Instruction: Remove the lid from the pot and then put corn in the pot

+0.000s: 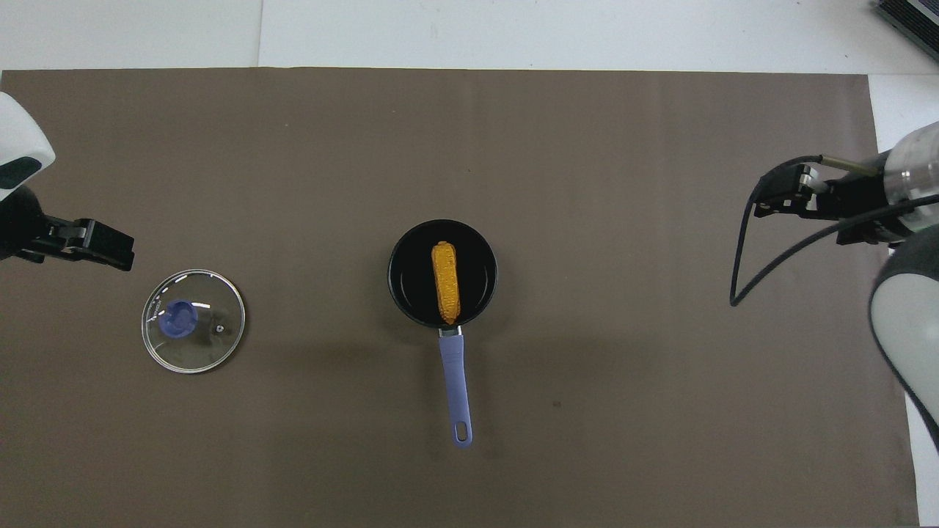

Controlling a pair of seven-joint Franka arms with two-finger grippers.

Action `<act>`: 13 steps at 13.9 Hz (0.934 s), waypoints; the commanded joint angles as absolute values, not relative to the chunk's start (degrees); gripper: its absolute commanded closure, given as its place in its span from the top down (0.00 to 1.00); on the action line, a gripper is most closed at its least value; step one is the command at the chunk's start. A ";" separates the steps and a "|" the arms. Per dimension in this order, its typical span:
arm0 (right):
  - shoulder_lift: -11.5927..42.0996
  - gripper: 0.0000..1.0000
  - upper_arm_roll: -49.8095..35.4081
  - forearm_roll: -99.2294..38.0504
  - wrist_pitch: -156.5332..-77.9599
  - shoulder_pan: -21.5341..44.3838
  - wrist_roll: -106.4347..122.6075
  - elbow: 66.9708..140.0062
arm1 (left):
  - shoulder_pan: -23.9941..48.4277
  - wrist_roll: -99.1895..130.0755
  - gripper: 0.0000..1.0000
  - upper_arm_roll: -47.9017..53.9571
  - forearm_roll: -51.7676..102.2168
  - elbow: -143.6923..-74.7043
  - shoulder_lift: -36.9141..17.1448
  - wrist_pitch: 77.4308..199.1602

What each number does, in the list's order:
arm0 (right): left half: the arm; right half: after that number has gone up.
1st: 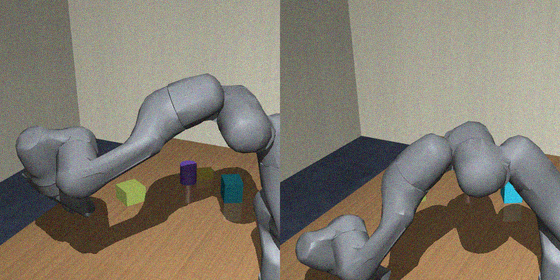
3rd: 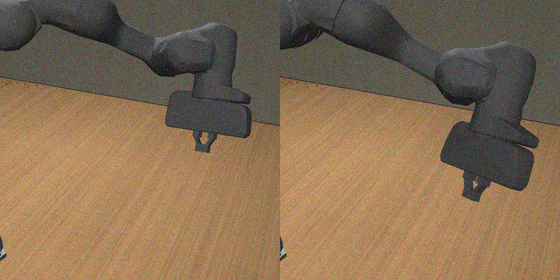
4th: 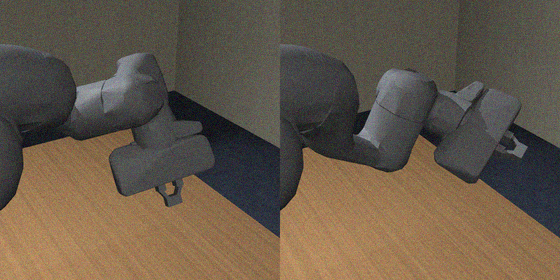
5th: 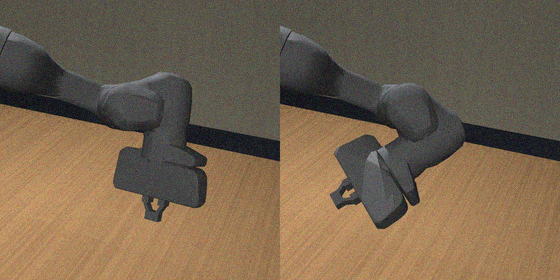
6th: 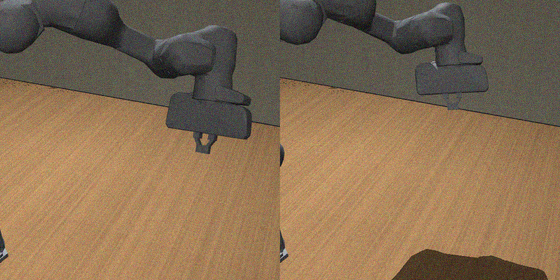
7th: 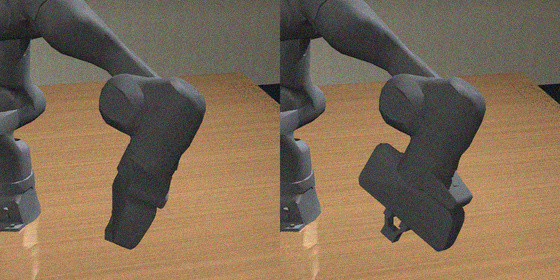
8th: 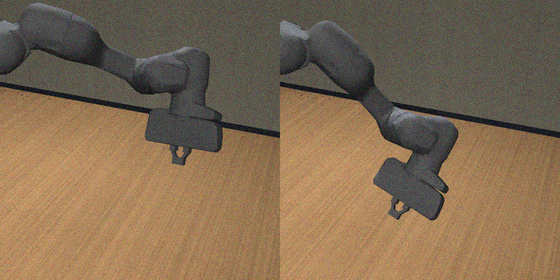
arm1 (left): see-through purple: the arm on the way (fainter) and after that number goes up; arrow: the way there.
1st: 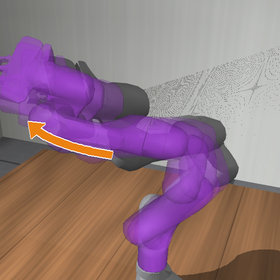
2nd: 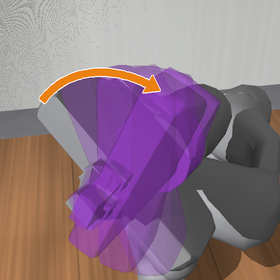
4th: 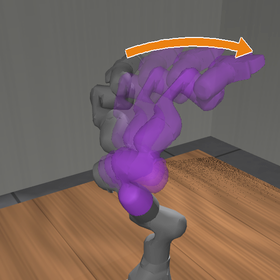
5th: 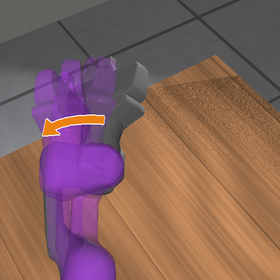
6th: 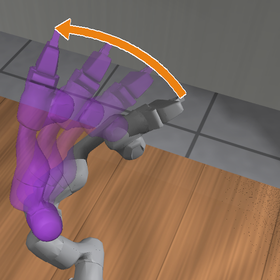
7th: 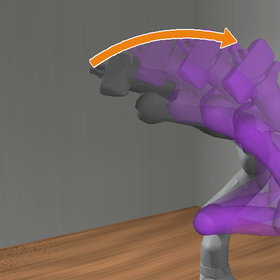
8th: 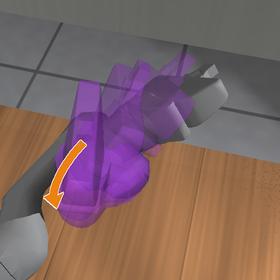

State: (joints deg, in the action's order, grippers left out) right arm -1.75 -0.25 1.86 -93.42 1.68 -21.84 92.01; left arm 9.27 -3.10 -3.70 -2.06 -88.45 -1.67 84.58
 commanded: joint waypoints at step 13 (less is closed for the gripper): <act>-1.67 1.00 -1.40 -0.18 -92.81 -0.62 -11.97 92.11 | 8.88 -3.69 1.00 -3.78 -1.05 -88.07 -1.49 83.67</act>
State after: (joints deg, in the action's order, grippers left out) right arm -1.54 -0.88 0.83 -93.42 -0.30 -15.97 92.01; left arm 9.27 -3.10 -3.70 -2.06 -88.45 -1.67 84.58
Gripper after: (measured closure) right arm 0.000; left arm 0.000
